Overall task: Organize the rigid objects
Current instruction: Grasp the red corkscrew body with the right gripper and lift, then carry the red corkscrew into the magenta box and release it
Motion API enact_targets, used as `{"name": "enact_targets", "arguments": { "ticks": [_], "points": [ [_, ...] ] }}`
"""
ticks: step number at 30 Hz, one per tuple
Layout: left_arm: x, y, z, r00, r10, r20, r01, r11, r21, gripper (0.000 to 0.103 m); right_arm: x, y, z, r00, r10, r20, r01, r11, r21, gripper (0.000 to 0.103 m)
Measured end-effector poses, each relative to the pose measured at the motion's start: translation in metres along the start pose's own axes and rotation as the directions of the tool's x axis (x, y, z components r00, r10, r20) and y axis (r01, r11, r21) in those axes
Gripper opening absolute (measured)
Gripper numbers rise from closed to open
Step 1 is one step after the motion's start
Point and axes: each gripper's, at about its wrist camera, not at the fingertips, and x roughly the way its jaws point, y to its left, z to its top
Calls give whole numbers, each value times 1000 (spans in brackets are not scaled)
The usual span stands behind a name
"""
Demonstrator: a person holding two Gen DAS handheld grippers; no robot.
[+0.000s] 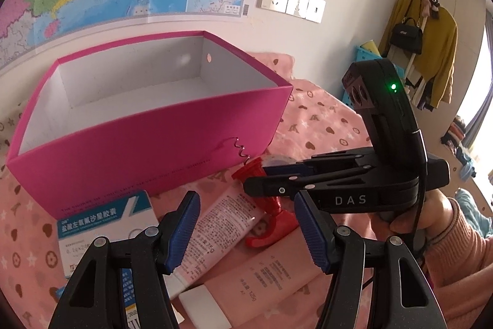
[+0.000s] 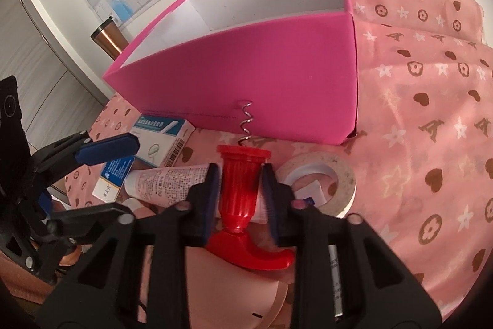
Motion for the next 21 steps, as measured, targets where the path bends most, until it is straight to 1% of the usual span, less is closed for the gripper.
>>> {"name": "enact_targets", "arguments": {
  "ticks": [5,8,15,21],
  "points": [
    [4,-3,-4,1000,-22,-9,22,1000,3,65,-8,3,-1,1000,5,23,-5,1000,-7,27],
    [7,-6,-5,999,-52,-14,52,999,4,65,-16,3,-4,999,24,40,-24,1000,-3,27],
    [18,-14,-3,994,-108,-24,109,994,7,65,-38,11,-6,996,37,85,-35,999,-25,27],
    [20,-18,5,991,-132,-6,132,991,17,62,-58,24,1,991,41,131,-33,997,-65,27]
  ]
}}
